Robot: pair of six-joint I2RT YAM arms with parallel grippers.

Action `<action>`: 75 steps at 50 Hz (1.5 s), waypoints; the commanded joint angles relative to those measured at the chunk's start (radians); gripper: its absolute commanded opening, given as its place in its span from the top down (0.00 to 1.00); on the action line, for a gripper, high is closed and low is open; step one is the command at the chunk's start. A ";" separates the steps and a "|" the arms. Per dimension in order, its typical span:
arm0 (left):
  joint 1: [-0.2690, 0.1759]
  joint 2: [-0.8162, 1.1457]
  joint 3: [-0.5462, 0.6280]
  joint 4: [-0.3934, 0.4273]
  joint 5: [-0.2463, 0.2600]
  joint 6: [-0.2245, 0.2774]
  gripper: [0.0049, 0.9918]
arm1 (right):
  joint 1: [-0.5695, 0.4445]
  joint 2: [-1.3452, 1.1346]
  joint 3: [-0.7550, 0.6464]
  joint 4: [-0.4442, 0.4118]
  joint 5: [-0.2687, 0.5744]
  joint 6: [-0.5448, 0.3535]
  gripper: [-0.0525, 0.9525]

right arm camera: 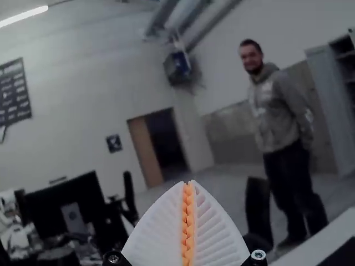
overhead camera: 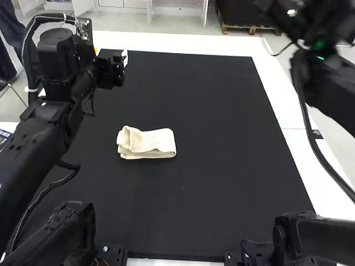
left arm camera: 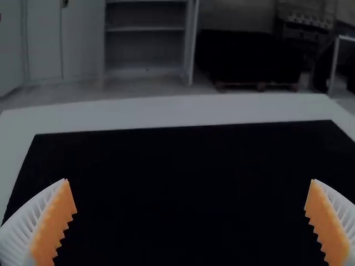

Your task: Fold the towel.

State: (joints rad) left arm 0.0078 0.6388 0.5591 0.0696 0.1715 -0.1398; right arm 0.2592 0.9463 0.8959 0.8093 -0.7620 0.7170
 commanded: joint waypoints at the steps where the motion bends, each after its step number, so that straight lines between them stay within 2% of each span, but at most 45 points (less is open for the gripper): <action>1: -0.029 -0.079 0.024 0.002 -0.012 -0.034 0.02 | -0.044 -0.089 -0.022 0.018 -0.031 0.079 0.88; 9: -0.049 -0.179 -0.004 0.009 -0.020 -0.050 0.02 | -0.135 -0.262 -0.077 0.018 -0.034 0.098 0.88; 18: -0.054 -0.271 -0.028 0.006 -0.012 -0.078 0.02 | -0.244 -0.472 -0.163 0.018 -0.042 0.177 0.87; 28: -0.052 -0.445 -0.042 -0.017 0.005 -0.104 0.03 | -0.304 -0.716 -0.242 0.011 -0.030 0.279 0.87; 33: -0.051 -0.498 -0.053 -0.033 0.003 -0.104 0.03 | -0.339 -0.820 -0.259 -0.025 -0.019 0.314 0.87; 38: -0.049 -0.545 -0.068 -0.036 0.002 -0.104 0.03 | -0.362 -0.891 -0.292 -0.027 -0.003 0.348 0.86; 41: -0.049 -0.591 -0.082 -0.027 -0.017 -0.103 0.03 | -0.362 -0.934 -0.321 -0.027 0.020 0.341 0.82; 43: -0.049 -0.625 -0.096 -0.013 -0.043 -0.096 0.03 | -0.360 -0.948 -0.342 0.001 0.056 0.337 0.72; 44: -0.048 -0.642 -0.108 -0.001 -0.052 -0.090 0.03 | -0.360 -0.945 -0.353 0.016 0.067 0.332 0.64; 45: -0.048 -0.650 -0.122 0.016 -0.056 -0.078 0.03 | -0.359 -0.943 -0.364 0.013 0.073 0.320 0.51; 47: -0.049 -0.640 -0.139 0.059 -0.067 -0.060 0.03 | -0.357 -0.942 -0.377 -0.030 0.084 0.271 0.11; 48: -0.049 -0.639 -0.149 0.075 -0.073 -0.057 0.03 | -0.357 -0.942 -0.380 -0.062 0.087 0.229 0.00; 50: -0.051 -0.642 -0.163 0.105 -0.075 -0.030 0.03 | -0.357 -0.942 -0.380 -0.168 0.115 0.094 0.03; 51: -0.051 -0.642 -0.169 0.111 -0.075 0.002 0.03 | -0.357 -0.943 -0.379 -0.233 0.155 0.015 0.03; 52: -0.051 -0.642 -0.177 0.119 -0.075 0.034 0.03 | -0.357 -0.943 -0.379 -0.292 0.211 -0.094 0.03; 54: -0.048 -0.642 -0.188 0.116 -0.075 0.097 0.03 | -0.357 -0.943 -0.390 -0.354 0.328 -0.254 0.03; 56: -0.048 -0.642 -0.208 0.099 -0.078 0.158 0.03 | -0.357 -0.943 -0.425 -0.404 0.481 -0.367 0.03; 59: -0.048 -0.642 -0.249 0.124 -0.083 0.195 0.03 | -0.359 -0.942 -0.494 -0.394 0.567 -0.427 0.03; 61: -0.048 -0.642 -0.278 0.150 -0.086 0.197 0.03 | -0.359 -0.943 -0.560 -0.335 0.671 -0.534 0.03; 63: -0.048 -0.642 -0.312 0.188 -0.110 0.200 0.04 | -0.359 -0.943 -0.620 -0.294 0.704 -0.590 0.03; 65: -0.048 -0.642 -0.353 0.234 -0.179 0.207 0.04 | -0.360 -0.942 -0.683 -0.265 0.690 -0.636 0.03; 67: -0.048 -0.642 -0.392 0.277 -0.270 0.204 0.06 | -0.360 -0.942 -0.719 -0.263 0.678 -0.653 0.03; 68: -0.049 -0.642 -0.412 0.303 -0.296 0.201 0.08 | -0.360 -0.943 -0.741 -0.265 0.665 -0.665 0.03; 71: -0.052 -0.642 -0.470 0.358 -0.322 0.201 0.08 | -0.360 -0.943 -0.795 -0.274 0.658 -0.668 0.03; 72: -0.051 -0.642 -0.493 0.371 -0.348 0.203 0.08 | -0.360 -0.943 -0.810 -0.288 0.659 -0.668 0.03; 75: -0.049 -0.642 -0.538 0.369 -0.374 0.207 0.08 | -0.364 -0.943 -0.851 -0.306 0.678 -0.668 0.03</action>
State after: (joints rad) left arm -0.0399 0.0010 0.0780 0.4263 -0.0788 0.0360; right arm -0.0898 0.0082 0.0853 0.5022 -0.1551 0.1524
